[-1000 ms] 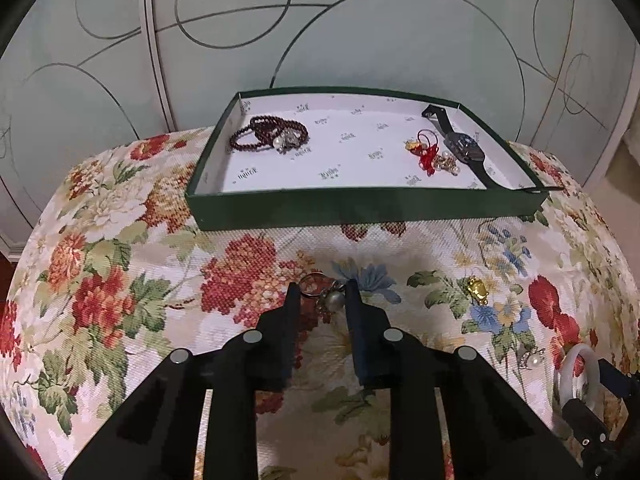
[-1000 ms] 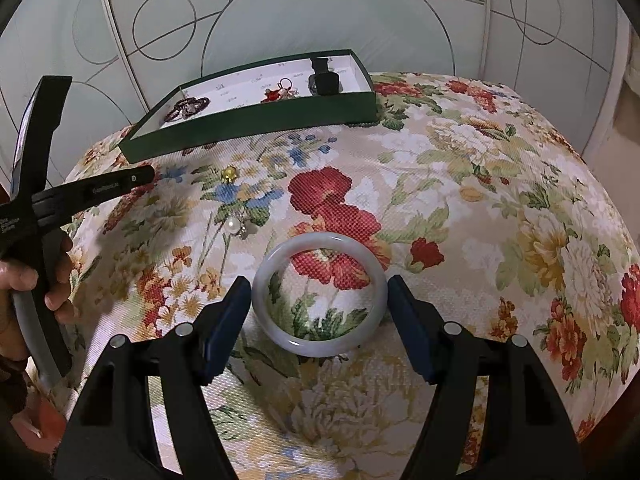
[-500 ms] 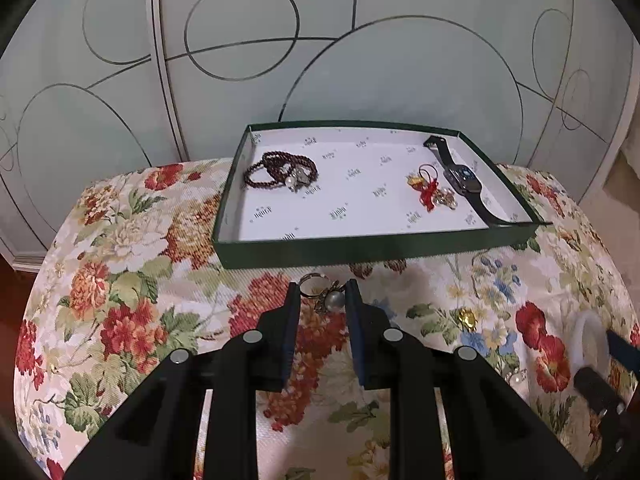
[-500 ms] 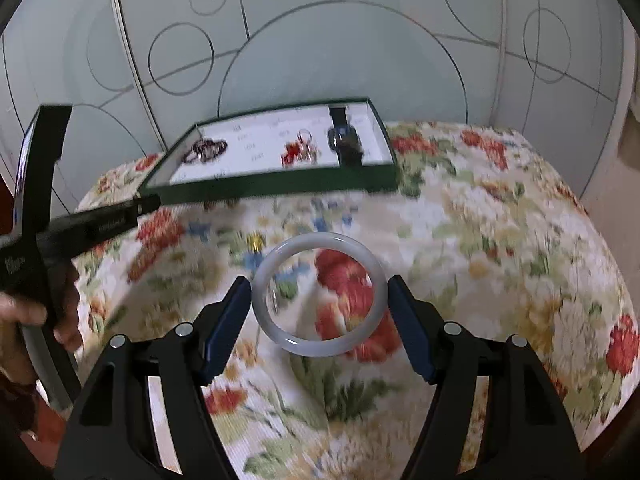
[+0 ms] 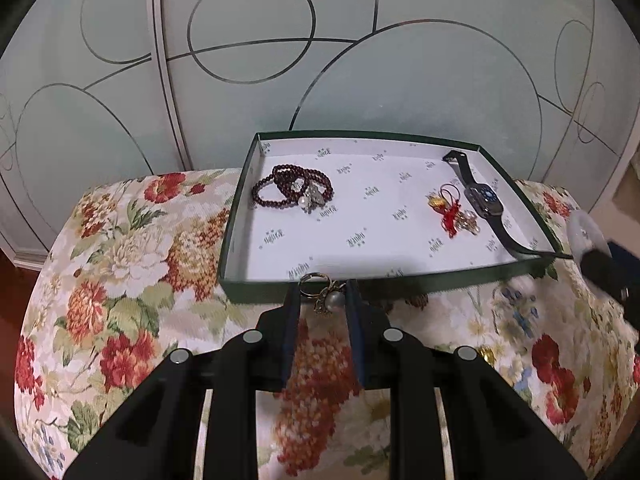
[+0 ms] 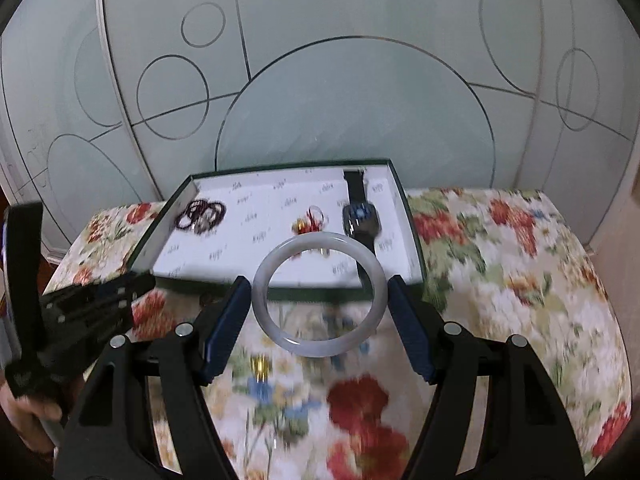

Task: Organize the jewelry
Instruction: 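Carry the pearl ring and jade bangle with both tools into the box, then open both tools to release ring and bangle, then lift away, then grasp a pearl earring with the left tool while the right tool grasps the gold pendant, then carry the earring and gold pendant with both tools into the box, then open both tools to drop the earring and pendant, then withdraw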

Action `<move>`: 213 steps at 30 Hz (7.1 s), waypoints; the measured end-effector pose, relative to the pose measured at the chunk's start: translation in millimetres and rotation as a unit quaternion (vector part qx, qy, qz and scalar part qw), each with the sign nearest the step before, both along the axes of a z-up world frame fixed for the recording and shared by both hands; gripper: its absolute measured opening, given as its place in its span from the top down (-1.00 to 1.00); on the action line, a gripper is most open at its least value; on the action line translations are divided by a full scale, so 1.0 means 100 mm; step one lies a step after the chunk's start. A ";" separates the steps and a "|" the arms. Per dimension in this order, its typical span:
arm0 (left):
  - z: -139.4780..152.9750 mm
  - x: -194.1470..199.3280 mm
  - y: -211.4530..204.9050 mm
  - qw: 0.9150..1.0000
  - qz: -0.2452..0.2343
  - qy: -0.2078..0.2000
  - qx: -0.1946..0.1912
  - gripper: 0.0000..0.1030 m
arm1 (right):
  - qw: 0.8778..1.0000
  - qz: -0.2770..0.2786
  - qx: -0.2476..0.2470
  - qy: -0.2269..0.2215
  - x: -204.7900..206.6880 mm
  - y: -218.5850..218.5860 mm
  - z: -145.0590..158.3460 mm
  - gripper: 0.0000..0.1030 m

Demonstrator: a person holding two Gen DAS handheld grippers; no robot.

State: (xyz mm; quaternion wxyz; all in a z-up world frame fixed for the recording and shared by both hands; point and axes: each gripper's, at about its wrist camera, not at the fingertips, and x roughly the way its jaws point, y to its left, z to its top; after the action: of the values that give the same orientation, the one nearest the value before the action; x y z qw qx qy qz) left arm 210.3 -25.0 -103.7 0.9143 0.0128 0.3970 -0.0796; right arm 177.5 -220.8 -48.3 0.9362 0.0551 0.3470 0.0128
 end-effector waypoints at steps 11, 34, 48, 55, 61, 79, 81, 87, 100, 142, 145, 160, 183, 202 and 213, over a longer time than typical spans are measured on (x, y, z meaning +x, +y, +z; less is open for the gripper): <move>0.02 0.65 -0.03 1.000 0.027 -0.001 0.002 0.54 | 0.999 0.017 0.005 0.036 1.02 0.15 -0.15 -0.36; -0.21 0.68 0.02 0.998 0.042 0.028 0.026 0.43 | 0.998 0.034 0.007 0.061 0.98 0.23 -0.33 -0.37; 0.10 -0.29 -0.21 1.000 0.021 0.011 0.013 0.10 | 0.999 0.011 -0.012 0.050 -0.28 -0.25 -0.14 -0.37; 0.05 -0.73 -0.53 0.999 0.001 0.027 0.017 0.10 | 0.998 -0.017 -0.022 0.051 -0.63 -0.52 -0.11 -0.37; 0.02 -0.97 -0.75 0.999 0.002 0.038 0.010 0.10 | 0.997 -0.025 -0.042 0.060 -0.85 -0.69 -0.18 -0.37; -0.28 -1.07 -1.28 0.999 0.001 0.046 0.023 0.25 | 0.997 -0.039 0.019 0.065 -1.02 -1.07 -0.20 -0.37; -0.29 -1.10 -1.29 0.999 -0.003 0.035 0.029 0.36 | 0.997 -0.035 0.025 0.063 -1.02 -1.06 -0.19 -0.37; -0.28 -1.09 -1.21 0.999 0.000 0.029 0.023 0.81 | 0.997 -0.026 0.030 0.064 -1.01 -1.03 -0.21 -0.37; -0.23 -1.04 -0.78 0.999 0.021 0.024 0.022 0.81 | 0.997 -0.001 0.021 0.070 -1.01 -0.82 -0.28 -0.37; -0.21 -0.60 0.14 0.997 0.064 0.035 0.019 0.81 | 0.993 0.060 -0.033 0.100 -0.06 0.43 -0.79 0.75; -0.20 -0.59 0.12 0.997 0.063 0.038 0.016 0.81 | 0.993 0.059 -0.031 0.100 -0.07 0.40 -0.79 0.75; -0.12 -0.56 0.07 0.998 0.056 0.036 0.012 0.81 | 0.995 0.045 -0.021 0.083 -0.24 0.19 -0.64 0.75; 0.28 0.65 -0.29 0.999 0.034 -0.009 0.036 0.81 | 0.997 0.023 -0.034 0.071 0.82 0.01 -0.41 0.75; -0.17 0.90 -0.37 0.998 0.037 0.038 0.039 0.80 | 0.994 0.028 -0.030 0.100 0.97 0.01 -0.67 0.61; 0.01 0.68 -0.23 0.998 0.060 0.021 0.029 -0.10 | 0.997 0.023 -0.018 0.072 0.71 -0.02 -0.46 0.24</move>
State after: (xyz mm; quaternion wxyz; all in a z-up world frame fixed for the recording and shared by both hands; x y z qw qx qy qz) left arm 278.7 -47.8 -102.9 0.9082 0.0137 0.4180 -0.0130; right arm 249.0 -223.2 -94.3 0.9090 0.0312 0.4149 0.0236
